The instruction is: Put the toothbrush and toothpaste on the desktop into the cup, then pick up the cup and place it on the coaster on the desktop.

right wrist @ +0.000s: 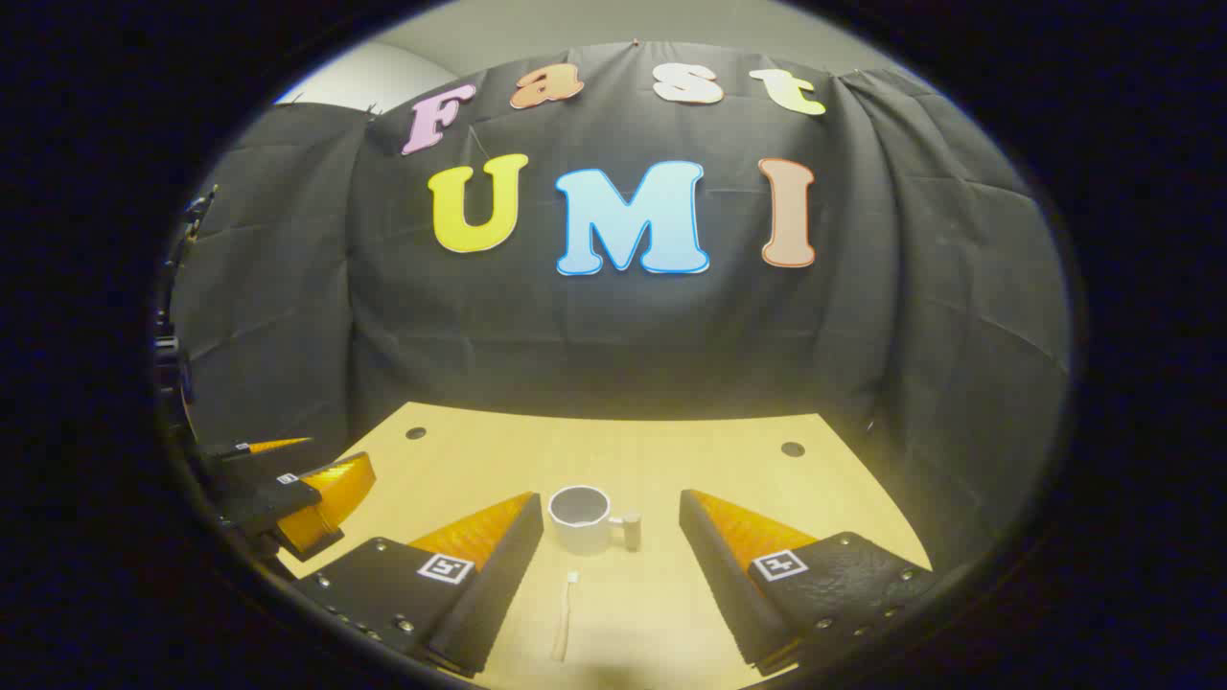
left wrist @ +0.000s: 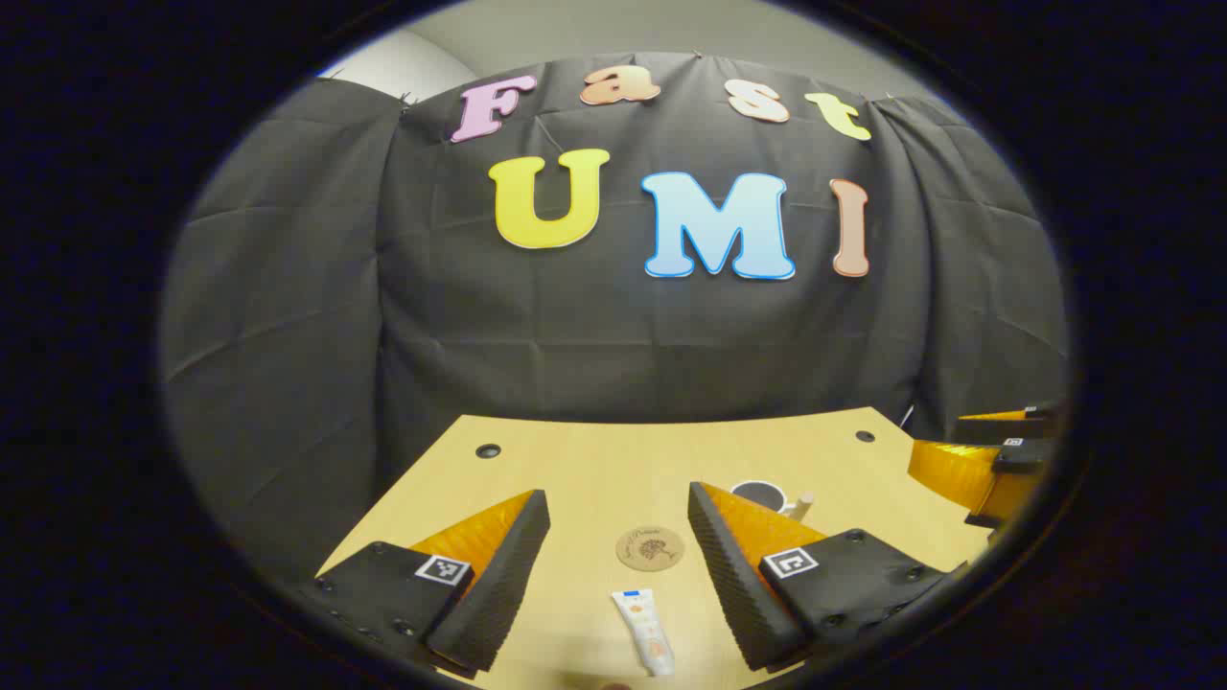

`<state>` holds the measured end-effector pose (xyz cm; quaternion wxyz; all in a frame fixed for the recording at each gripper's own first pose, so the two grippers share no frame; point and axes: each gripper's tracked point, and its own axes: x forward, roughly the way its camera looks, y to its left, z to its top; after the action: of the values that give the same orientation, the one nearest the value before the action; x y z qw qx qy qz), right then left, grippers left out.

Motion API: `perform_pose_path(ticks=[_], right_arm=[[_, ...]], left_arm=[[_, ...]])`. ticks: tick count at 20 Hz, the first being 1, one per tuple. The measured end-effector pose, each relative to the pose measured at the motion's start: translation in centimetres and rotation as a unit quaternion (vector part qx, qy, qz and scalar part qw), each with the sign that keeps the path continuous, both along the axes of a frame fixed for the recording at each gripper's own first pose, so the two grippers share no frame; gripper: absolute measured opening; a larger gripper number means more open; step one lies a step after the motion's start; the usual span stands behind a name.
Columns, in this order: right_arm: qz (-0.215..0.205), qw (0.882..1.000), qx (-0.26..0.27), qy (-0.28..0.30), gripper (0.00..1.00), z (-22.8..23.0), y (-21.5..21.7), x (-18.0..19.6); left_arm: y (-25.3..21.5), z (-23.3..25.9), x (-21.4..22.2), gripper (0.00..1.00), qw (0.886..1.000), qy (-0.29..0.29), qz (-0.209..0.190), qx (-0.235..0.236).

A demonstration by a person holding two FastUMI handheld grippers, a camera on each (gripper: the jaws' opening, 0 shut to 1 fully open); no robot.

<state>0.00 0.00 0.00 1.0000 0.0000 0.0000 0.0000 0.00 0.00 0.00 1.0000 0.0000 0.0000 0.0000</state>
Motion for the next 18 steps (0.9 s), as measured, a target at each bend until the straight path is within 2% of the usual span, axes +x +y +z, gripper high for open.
perform_pose_path(ticks=[2,6,7,11,14,18], right_arm=[[0.015,1.0,0.015,0.013,0.9,0.0,0.4,0.4],[0.017,0.999,0.02,0.035,0.91,-0.9,0.6,1.1],[0.019,0.999,0.021,0.039,0.92,-1.1,0.8,1.3],[0.027,0.998,0.015,0.046,0.92,-1.5,2.5,2.0],[0.027,0.998,0.007,0.05,0.92,-1.8,2.7,2.3],[0.029,0.998,0.001,0.061,0.92,-2.2,3.5,2.2]], left_arm=[[-1.2,0.6,0.4,0.95,1.0,-0.005,-0.01,0.015],[-1.9,2.1,1.0,0.95,0.999,-0.016,-0.019,0.035],[-1.9,2.1,1.0,0.92,0.999,-0.017,-0.022,0.034],[-2.4,1.3,0.8,0.95,0.999,-0.006,-0.04,0.02],[-1.9,1.5,1.0,0.97,0.999,-0.006,-0.034,0.022],[-1.9,0.2,1.3,0.95,0.999,0.013,-0.039,0.01]])
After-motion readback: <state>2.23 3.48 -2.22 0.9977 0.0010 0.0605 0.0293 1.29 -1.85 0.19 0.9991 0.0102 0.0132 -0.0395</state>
